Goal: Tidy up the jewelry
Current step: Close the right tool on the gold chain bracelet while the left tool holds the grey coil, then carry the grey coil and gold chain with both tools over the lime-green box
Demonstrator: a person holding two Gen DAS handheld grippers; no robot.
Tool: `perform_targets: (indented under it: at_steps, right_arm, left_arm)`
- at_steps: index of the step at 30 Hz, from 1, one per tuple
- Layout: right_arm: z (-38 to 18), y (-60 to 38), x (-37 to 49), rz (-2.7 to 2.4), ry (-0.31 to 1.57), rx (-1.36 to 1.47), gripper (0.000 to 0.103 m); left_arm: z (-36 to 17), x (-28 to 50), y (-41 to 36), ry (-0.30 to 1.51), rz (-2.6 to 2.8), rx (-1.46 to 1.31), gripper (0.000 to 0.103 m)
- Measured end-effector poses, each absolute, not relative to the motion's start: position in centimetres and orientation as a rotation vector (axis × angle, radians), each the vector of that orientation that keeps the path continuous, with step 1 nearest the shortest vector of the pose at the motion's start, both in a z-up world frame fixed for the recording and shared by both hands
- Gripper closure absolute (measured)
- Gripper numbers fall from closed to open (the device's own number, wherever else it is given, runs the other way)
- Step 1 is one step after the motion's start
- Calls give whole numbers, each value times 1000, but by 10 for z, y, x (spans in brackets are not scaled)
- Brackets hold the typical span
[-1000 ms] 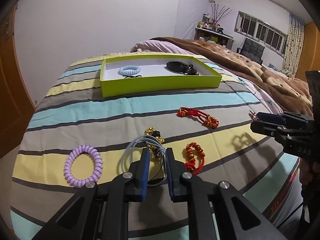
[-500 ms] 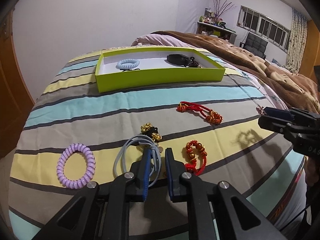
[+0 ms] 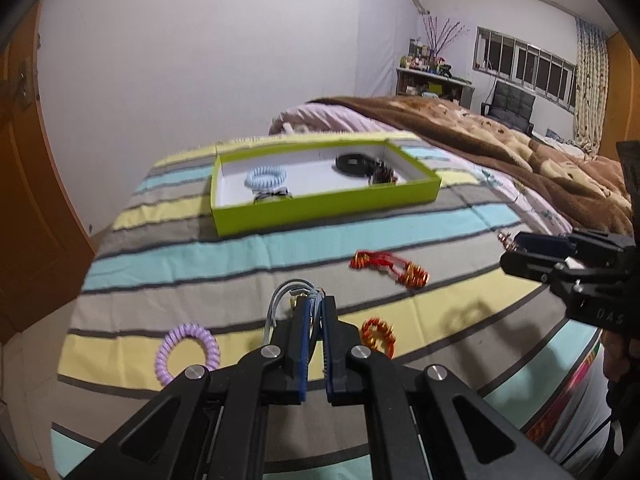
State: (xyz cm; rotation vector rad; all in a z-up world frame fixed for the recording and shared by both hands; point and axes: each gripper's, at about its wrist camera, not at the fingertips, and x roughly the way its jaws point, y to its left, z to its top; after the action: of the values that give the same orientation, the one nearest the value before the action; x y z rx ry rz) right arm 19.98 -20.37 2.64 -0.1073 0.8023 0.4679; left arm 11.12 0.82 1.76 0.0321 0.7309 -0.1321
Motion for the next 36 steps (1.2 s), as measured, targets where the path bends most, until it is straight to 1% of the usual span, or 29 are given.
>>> perform_targets:
  at_steps: [7,13,25,36]
  right_arm:
    - [43,-200,202,471,762,-113,62]
    - [54,-194,211,472,737,-117,62]
    - [60,-183,247,478,720,-121,62]
    - [62,-172,299,470,723,-129,62]
  left_arm:
    - [45,113,6,665,-121,23,98]
    - [57,122,7,636,-117,8,98]
    - [61,160,11,622,-101,6,98]
    - [59,218,28,628,-97,-12,98]
